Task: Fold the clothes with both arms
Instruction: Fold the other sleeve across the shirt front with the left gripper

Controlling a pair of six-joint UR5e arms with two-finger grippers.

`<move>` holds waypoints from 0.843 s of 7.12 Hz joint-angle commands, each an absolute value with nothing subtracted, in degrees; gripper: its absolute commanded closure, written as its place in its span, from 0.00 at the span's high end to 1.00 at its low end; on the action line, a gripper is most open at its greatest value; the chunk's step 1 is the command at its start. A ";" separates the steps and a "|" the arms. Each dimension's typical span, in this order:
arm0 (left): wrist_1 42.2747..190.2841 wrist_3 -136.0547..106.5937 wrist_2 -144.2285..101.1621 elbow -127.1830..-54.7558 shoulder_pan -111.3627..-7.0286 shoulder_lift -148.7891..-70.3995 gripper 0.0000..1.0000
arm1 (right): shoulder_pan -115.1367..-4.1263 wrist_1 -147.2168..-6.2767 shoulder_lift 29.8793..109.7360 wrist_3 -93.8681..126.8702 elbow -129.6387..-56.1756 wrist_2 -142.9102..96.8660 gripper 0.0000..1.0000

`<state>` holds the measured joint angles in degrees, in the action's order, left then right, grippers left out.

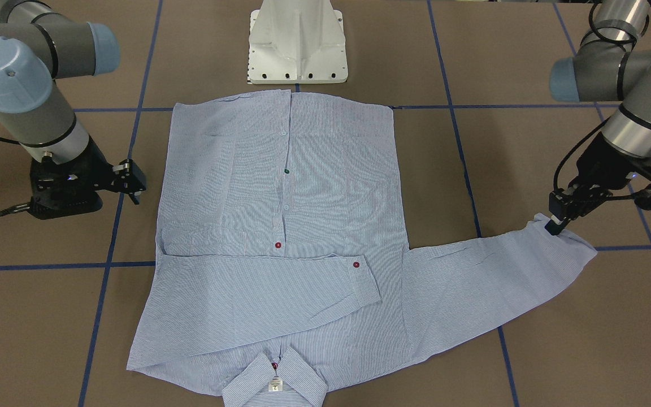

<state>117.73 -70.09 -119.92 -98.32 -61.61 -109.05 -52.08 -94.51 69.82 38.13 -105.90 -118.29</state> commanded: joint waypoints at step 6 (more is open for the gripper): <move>111.96 -95.52 -118.84 -79.05 -50.20 -146.57 0.00 | -66.34 -94.22 84.55 18.90 -108.37 -124.62 1.00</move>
